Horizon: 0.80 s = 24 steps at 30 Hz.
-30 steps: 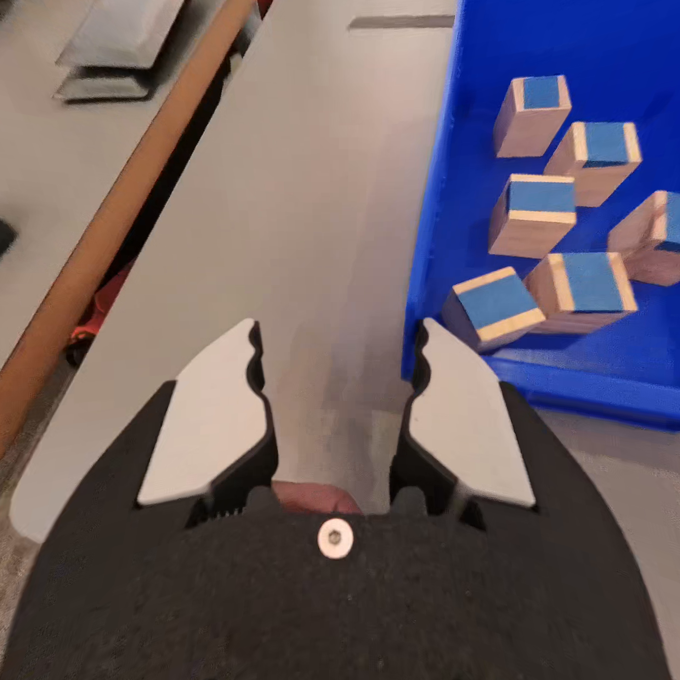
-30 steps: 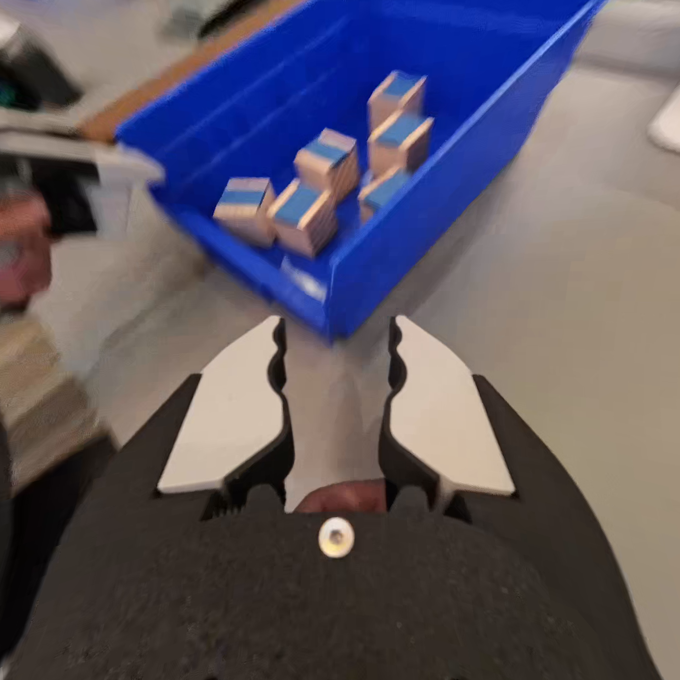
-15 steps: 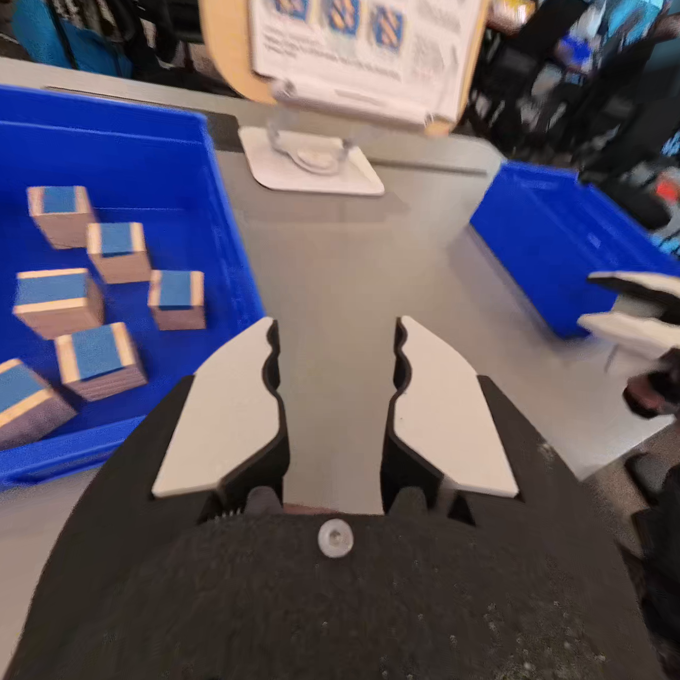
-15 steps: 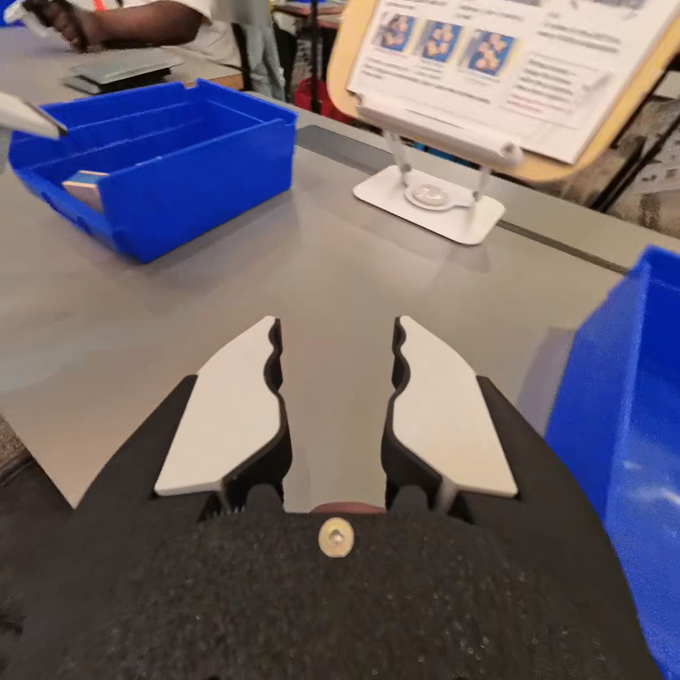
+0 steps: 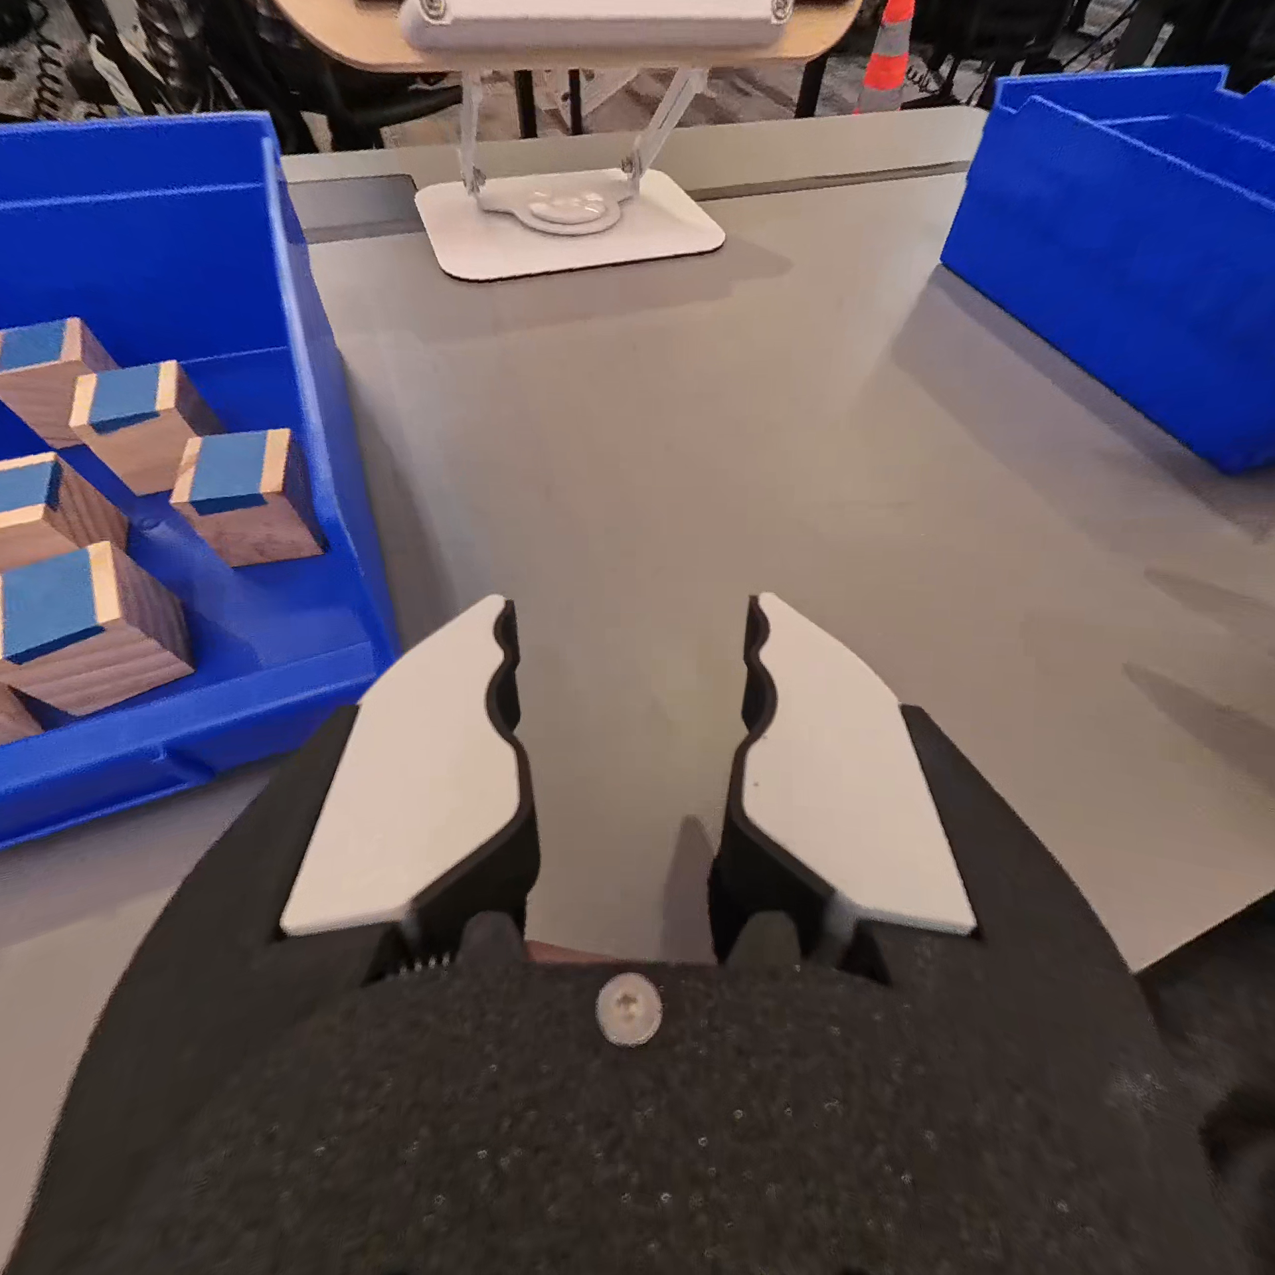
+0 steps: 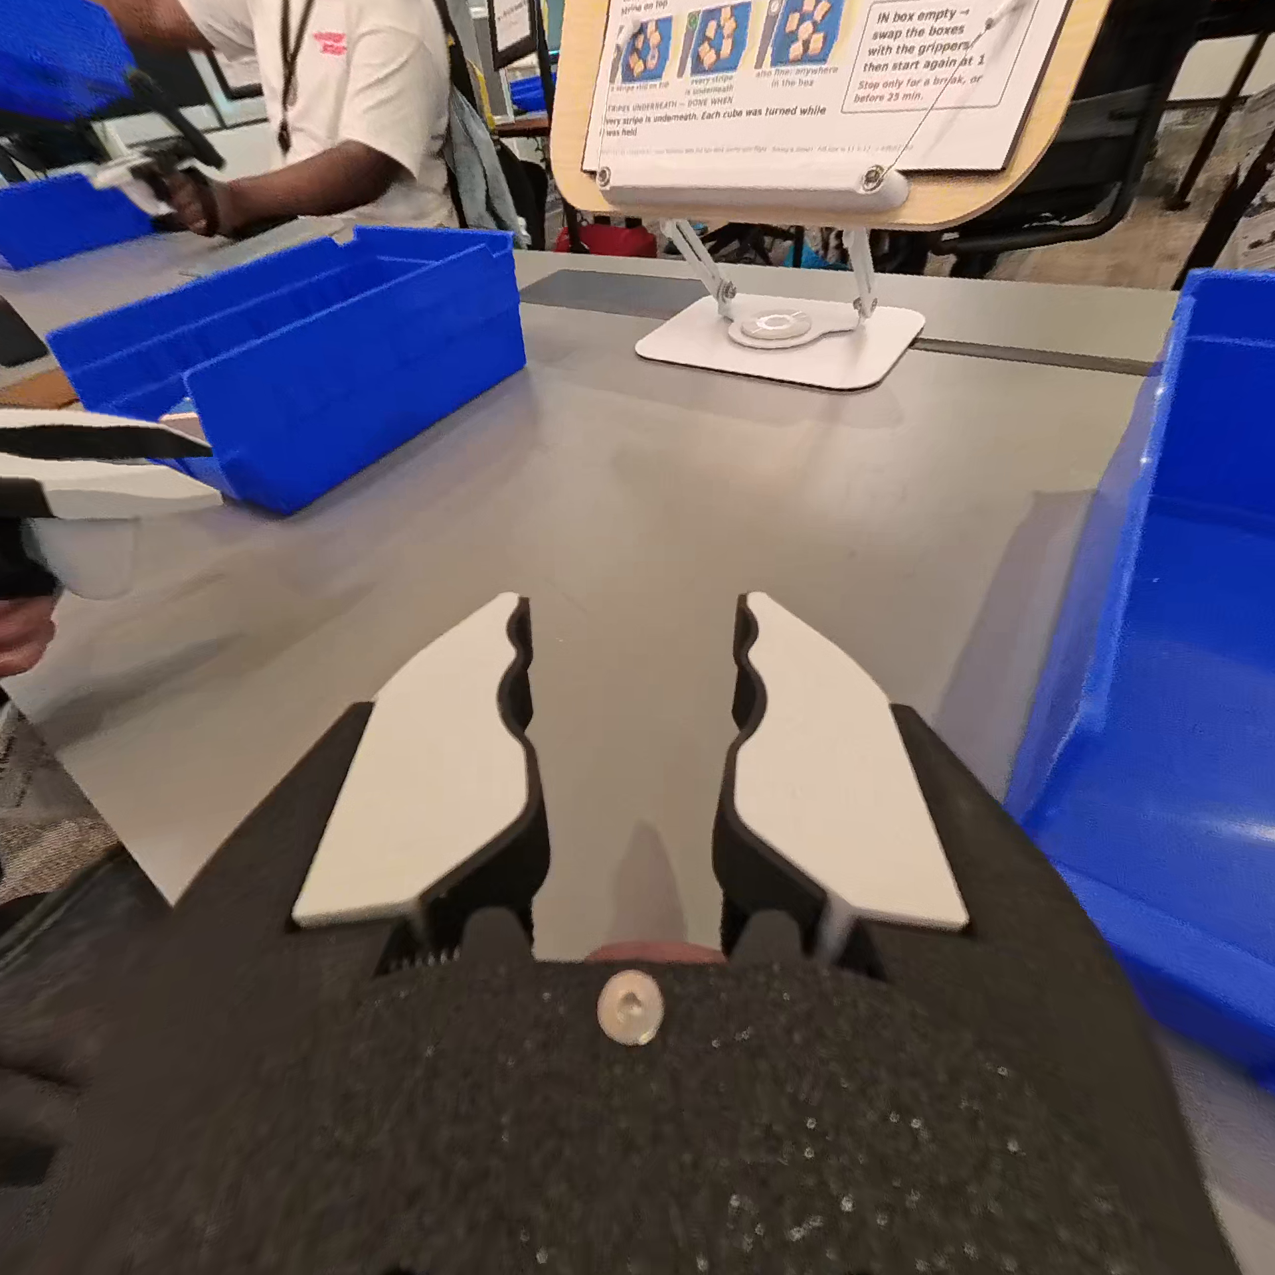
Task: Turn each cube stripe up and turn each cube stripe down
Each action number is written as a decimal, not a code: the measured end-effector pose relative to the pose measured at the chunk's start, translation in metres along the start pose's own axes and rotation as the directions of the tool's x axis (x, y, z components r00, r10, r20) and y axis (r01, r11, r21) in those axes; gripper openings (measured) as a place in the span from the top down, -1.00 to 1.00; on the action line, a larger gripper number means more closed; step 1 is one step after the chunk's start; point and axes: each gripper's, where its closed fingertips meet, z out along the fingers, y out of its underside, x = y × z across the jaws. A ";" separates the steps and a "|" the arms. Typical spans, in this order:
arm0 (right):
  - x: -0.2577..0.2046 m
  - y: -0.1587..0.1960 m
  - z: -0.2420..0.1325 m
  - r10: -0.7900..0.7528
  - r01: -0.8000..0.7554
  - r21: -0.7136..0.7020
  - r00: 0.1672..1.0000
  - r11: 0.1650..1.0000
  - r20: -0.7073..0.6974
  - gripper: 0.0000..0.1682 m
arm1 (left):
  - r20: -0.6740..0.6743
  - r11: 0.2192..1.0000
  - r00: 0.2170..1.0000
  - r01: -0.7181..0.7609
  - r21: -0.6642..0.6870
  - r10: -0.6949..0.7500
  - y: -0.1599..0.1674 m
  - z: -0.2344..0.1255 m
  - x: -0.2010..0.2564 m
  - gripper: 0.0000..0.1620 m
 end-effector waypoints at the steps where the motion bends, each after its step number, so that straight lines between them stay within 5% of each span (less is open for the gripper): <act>1: -0.001 0.001 0.000 0.000 0.000 -0.005 1.000 1.000 0.004 0.34 | -0.007 1.000 1.000 0.007 -0.011 -0.008 0.002 0.001 0.000 0.22; 6: 0.001 0.008 0.004 -0.038 0.037 -0.047 0.999 0.998 -0.025 0.34 | -0.019 0.998 1.000 -0.009 -0.055 0.008 -0.004 -0.011 -0.008 0.18; 11: -0.011 0.014 0.009 0.011 -0.008 -0.071 0.999 0.997 0.042 0.35 | 0.156 0.967 0.988 0.020 -0.255 0.020 -0.021 -0.044 -0.097 0.21; 15: -0.016 0.015 0.010 0.016 -0.009 -0.086 0.997 0.996 0.071 0.36 | 0.166 0.884 0.979 0.181 -0.431 -0.119 -0.026 -0.019 -0.140 0.17; 19: -0.017 0.017 0.008 0.017 -0.009 -0.097 0.997 0.995 0.079 0.36 | 0.284 0.795 0.952 0.256 -0.550 -0.110 -0.011 0.014 -0.179 0.17; 24: -0.014 0.016 0.006 0.052 -0.042 -0.103 0.994 0.994 0.096 0.36 | 0.302 0.691 0.939 0.329 -0.644 -0.165 0.011 0.039 -0.184 0.19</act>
